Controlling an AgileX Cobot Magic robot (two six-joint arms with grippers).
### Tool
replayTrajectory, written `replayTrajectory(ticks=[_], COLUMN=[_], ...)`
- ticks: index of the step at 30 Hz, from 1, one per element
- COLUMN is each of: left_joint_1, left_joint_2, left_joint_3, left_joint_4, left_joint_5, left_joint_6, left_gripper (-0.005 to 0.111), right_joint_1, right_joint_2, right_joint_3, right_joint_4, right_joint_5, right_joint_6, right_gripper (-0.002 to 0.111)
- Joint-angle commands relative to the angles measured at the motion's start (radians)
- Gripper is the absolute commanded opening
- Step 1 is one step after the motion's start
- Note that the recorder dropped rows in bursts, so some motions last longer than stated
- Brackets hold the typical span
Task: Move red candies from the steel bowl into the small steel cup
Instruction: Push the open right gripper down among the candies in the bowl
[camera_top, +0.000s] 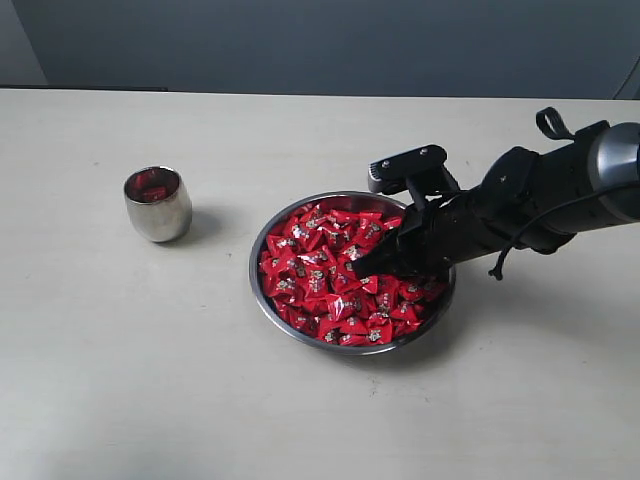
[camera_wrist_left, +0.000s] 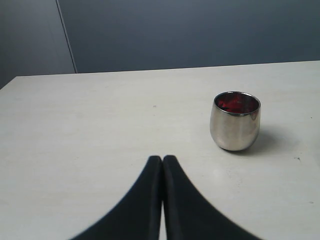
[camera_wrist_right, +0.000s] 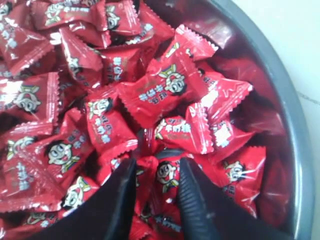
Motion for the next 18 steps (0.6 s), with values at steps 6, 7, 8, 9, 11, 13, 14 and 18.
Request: replayTrajectory(ticks=[6, 7, 8, 9, 11, 13, 14, 18], left_joint_1=[0.001, 0.001, 0.001, 0.001, 0.001, 0.001, 0.001, 0.001], left_joint_2=[-0.004, -0.004, -0.004, -0.004, -0.004, -0.004, -0.004, -0.004], left_joint_3=[0.004, 0.004, 0.004, 0.004, 0.004, 0.004, 0.004, 0.004], left_joint_4=[-0.002, -0.002, -0.002, -0.002, -0.002, -0.002, -0.002, -0.002], left_joint_5=[-0.002, -0.002, -0.002, -0.002, -0.002, -0.002, -0.002, -0.002], left_joint_6=[-0.002, -0.002, -0.002, -0.002, -0.002, -0.002, -0.002, -0.002], left_gripper=[0.000, 0.000, 0.000, 0.000, 0.000, 0.000, 0.000, 0.000], right_joint_1=[-0.003, -0.003, -0.003, -0.003, -0.003, -0.003, -0.003, -0.003], right_joint_2=[0.002, 0.002, 0.002, 0.002, 0.002, 0.002, 0.002, 0.002], right_joint_3=[-0.005, -0.005, -0.005, -0.005, -0.005, -0.007, -0.013, -0.048], right_joint_4=[0.014, 0.028, 0.038, 0.043, 0.050, 0.050, 0.050, 0.054], right_joint_5=[-0.012, -0.009, -0.009, -0.009, -0.009, -0.005, 0.008, 0.076], right_joint_6=[-0.003, -0.003, -0.003, -0.003, -0.003, -0.003, -0.003, -0.003], right_gripper=[0.029, 0.029, 0.029, 0.029, 0.029, 0.029, 0.029, 0.029])
